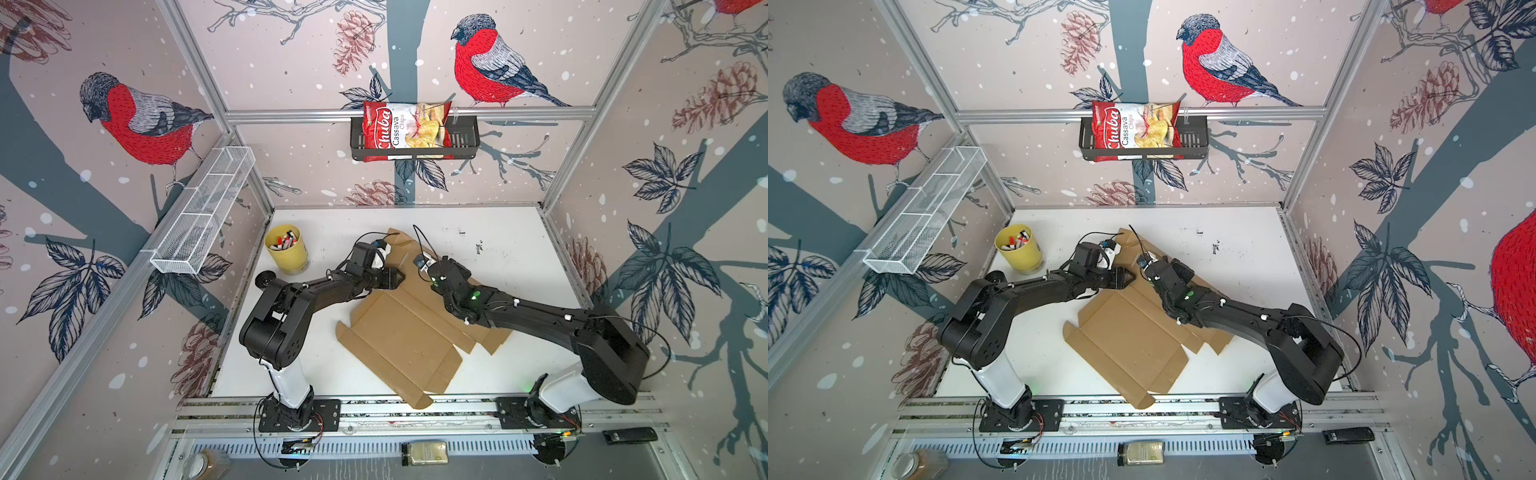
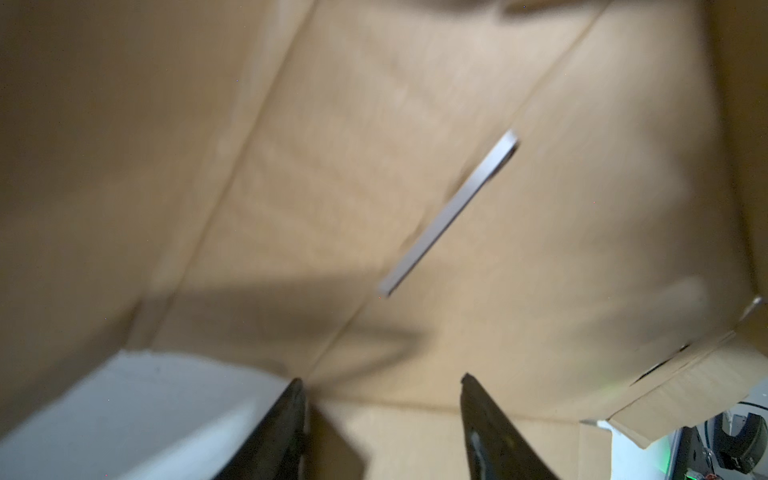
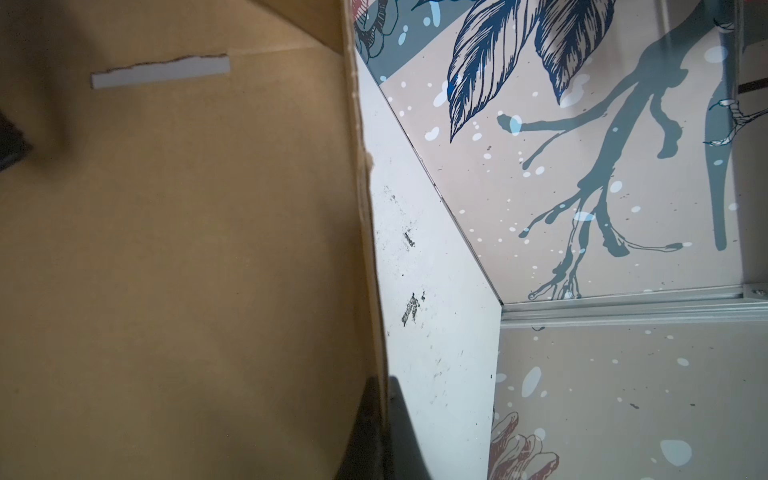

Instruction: Fold the paper box

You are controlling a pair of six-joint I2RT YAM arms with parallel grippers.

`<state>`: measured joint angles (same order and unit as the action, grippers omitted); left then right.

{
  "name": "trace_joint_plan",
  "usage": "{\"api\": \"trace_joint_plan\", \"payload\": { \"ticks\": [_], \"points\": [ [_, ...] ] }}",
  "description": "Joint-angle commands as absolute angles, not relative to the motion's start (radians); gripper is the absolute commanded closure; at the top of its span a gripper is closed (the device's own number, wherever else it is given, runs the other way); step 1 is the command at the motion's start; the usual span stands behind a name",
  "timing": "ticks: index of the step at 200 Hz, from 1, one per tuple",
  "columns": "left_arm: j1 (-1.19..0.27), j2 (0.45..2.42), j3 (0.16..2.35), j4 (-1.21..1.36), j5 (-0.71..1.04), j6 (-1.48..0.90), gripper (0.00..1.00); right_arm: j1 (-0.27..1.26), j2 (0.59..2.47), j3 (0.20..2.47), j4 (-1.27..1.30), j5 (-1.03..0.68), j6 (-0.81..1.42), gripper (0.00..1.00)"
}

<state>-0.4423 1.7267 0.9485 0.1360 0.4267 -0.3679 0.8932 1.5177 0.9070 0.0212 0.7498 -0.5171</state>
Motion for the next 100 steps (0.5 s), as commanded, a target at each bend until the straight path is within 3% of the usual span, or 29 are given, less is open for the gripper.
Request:
{"api": "trace_joint_plan", "payload": {
  "ticks": [1, 53, 100],
  "points": [
    [-0.407, 1.656, 0.963, 0.094, 0.45, -0.32, 0.34, 0.89, 1.513, 0.909, 0.044, 0.753, -0.507, 1.0],
    [-0.257, 1.514, 0.968, 0.065, 0.551, -0.242, 0.28, 0.898, 1.484, 0.872, 0.097, 0.741, -0.635, 1.0],
    [-0.217, 1.522, 0.992, 0.076, 0.54, 0.05, 0.28, 0.906, 1.433, 0.839, 0.121, 0.688, -0.765, 1.0]
  ]
}}
